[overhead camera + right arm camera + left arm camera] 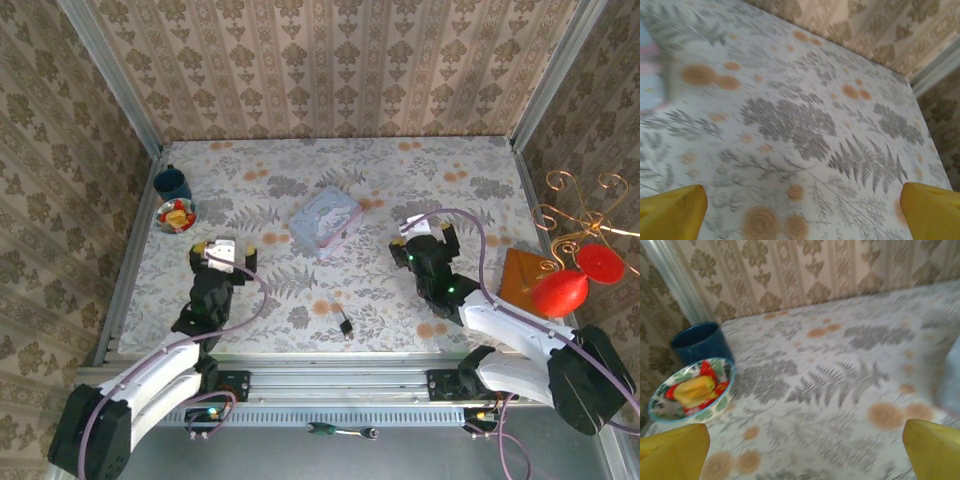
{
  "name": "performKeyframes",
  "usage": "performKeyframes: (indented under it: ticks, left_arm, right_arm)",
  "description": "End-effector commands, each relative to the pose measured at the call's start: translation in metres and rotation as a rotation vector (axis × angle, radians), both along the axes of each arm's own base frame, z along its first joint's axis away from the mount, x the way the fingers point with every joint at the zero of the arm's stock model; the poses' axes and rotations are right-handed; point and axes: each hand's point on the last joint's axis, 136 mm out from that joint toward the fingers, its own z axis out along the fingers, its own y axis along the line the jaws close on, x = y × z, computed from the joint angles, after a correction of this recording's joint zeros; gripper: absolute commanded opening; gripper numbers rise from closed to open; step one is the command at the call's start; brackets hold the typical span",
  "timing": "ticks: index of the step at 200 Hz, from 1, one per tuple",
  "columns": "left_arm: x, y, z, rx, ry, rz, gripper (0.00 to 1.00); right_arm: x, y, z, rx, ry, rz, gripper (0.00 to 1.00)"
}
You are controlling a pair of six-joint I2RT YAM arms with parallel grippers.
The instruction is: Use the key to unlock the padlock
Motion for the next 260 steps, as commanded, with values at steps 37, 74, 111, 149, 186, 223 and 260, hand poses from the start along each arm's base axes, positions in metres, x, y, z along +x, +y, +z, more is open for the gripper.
performKeyframes:
  ticks: [37, 74, 111, 149, 186, 223, 260]
  left_arm:
    - [0.021, 0.047, 0.007, 0.123, -0.012, 0.185, 1.0]
    - [0.041, 0.054, -0.01, 0.05, -0.001, 0.168, 1.0]
    - [0.062, 0.064, -0.011, -0.02, -0.056, 0.15, 1.0]
    - [0.087, 0.061, -0.045, -0.046, 0.028, 0.089, 1.0]
    - [0.1, 0.062, -0.047, -0.041, 0.084, 0.091, 1.0]
    - [0.104, 0.075, -0.049, -0.044, 0.108, 0.171, 1.0]
    - [0.104, 0.068, -0.048, -0.013, 0.102, 0.16, 1.0]
  right_arm:
    - [0.023, -0.043, -0.032, 0.141, 0.001, -0.182, 1.0]
    - [0.038, -0.062, -0.031, 0.156, -0.019, -0.236, 1.0]
    - [0.057, -0.061, -0.025, 0.19, -0.086, -0.164, 1.0]
    - [0.065, -0.048, -0.03, 0.24, -0.123, -0.017, 1.0]
    - [0.064, -0.059, -0.036, 0.318, -0.143, -0.012, 1.0]
    - [0.071, -0.071, -0.051, 0.366, -0.135, -0.043, 1.0]
    - [0.071, -0.072, -0.051, 0.369, -0.131, -0.05, 1.0]
